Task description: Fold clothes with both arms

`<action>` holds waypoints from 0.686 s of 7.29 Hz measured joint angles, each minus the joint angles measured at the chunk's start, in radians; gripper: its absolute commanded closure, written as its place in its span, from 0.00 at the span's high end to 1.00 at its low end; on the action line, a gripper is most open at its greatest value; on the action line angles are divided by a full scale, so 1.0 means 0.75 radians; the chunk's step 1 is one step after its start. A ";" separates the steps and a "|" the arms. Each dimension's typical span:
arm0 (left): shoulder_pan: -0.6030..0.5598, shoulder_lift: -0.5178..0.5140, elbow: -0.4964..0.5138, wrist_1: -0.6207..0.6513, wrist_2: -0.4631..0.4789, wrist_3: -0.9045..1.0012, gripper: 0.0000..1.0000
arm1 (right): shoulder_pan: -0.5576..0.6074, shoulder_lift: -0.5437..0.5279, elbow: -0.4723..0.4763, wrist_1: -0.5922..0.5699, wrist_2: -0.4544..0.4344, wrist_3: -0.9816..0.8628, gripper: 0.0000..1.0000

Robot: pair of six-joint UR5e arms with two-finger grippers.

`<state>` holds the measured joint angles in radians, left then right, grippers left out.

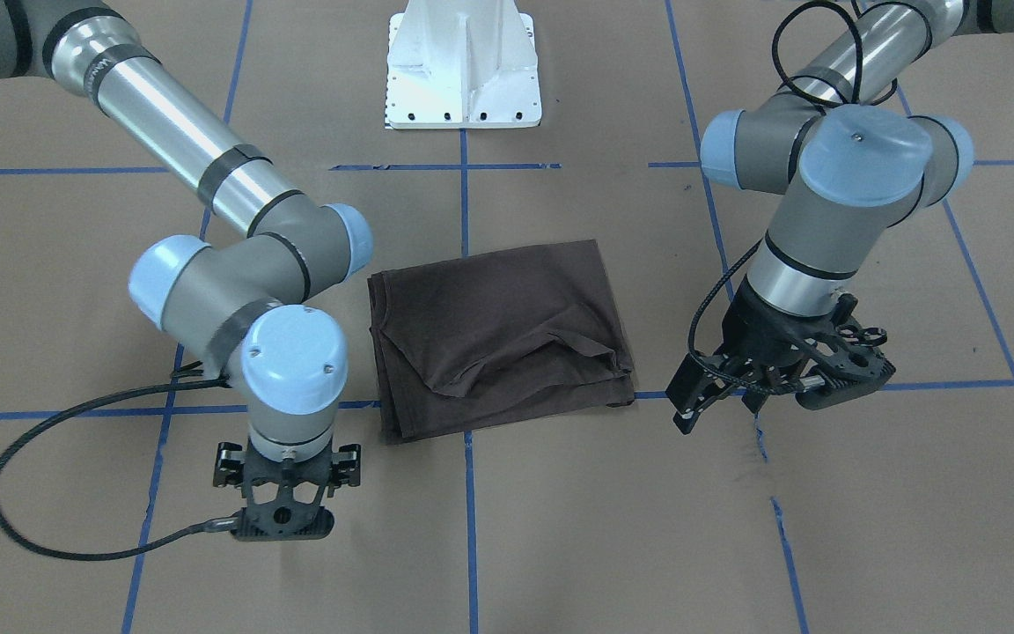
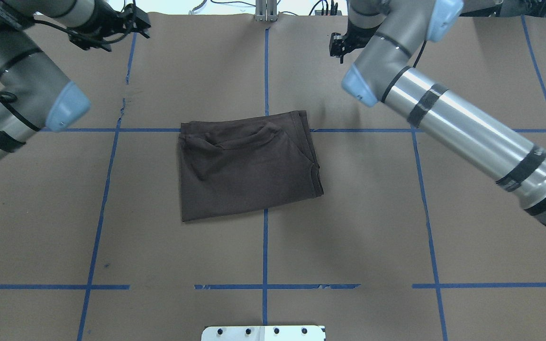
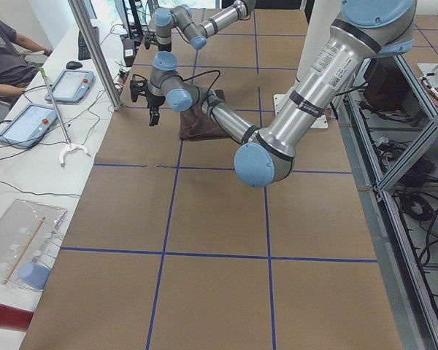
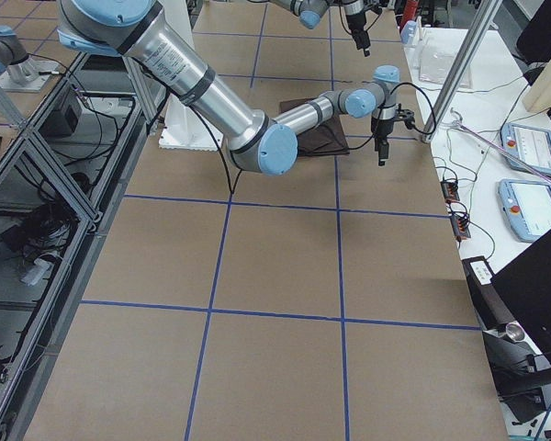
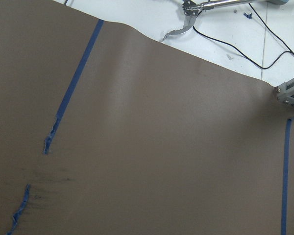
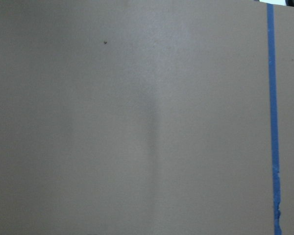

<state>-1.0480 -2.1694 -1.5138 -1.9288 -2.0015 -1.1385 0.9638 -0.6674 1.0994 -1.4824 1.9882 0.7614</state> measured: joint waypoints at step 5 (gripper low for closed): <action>-0.572 0.261 -0.017 0.266 -0.127 1.349 1.00 | 0.535 -0.551 0.549 -0.369 0.345 -0.804 1.00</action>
<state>-1.4772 -1.9739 -1.5264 -1.7293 -2.0965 -0.1268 1.3651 -1.0809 1.5109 -1.7593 2.2471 0.1586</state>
